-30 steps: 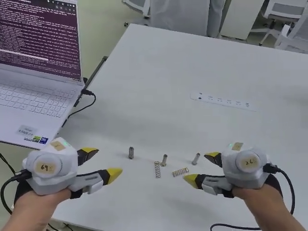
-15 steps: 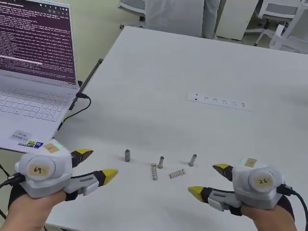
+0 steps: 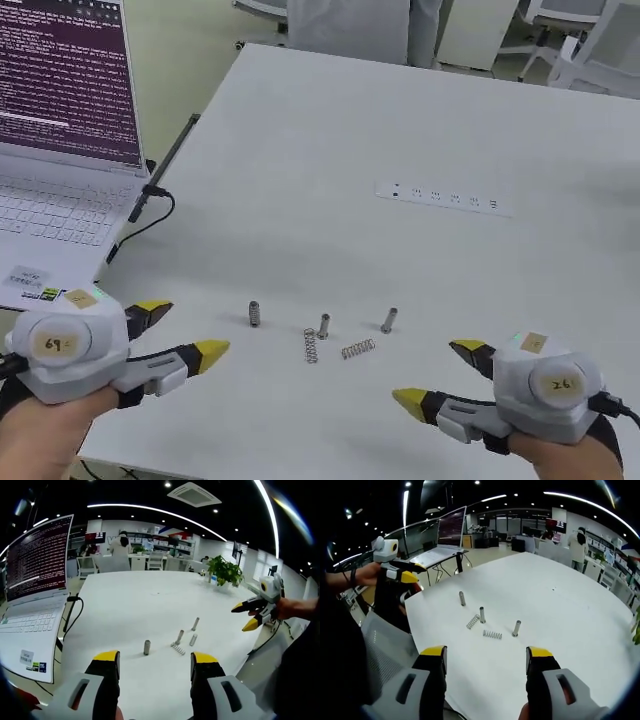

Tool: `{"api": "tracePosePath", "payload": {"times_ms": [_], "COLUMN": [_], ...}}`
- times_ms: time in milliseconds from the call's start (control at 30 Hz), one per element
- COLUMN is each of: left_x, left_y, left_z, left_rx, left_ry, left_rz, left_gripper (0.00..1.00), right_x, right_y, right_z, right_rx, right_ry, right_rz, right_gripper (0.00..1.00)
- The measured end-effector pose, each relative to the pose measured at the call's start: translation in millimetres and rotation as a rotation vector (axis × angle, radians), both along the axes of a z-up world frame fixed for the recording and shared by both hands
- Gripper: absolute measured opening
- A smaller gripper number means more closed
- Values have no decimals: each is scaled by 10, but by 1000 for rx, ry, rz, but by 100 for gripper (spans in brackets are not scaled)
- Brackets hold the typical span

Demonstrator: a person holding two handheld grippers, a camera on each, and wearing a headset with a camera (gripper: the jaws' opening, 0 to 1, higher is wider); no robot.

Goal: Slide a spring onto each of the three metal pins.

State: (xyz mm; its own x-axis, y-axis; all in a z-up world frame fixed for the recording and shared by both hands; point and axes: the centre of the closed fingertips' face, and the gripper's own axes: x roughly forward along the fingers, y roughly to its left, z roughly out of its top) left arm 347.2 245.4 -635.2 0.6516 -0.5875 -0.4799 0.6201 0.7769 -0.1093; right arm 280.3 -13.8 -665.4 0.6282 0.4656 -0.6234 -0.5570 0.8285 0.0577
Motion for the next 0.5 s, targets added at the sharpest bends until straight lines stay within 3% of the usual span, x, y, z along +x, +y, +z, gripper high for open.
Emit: {"api": "tracePosePath", "payload": {"times_ms": [333,500], "left_x": [-41,-116], "left_y": [-146,-317], "left_z": [32,5], "left_rx": [5,14], "left_ry": [2,3], "left_rz": [-1,-34], "left_gripper": [53,52], "right_x": [-96,-95], "right_y": [-56,-101], "right_z": [-59,-46], "right_rx": [13,25], "right_ry": [18,11], "right_rz": [-1,-11], "right_gripper": [65,65]}}
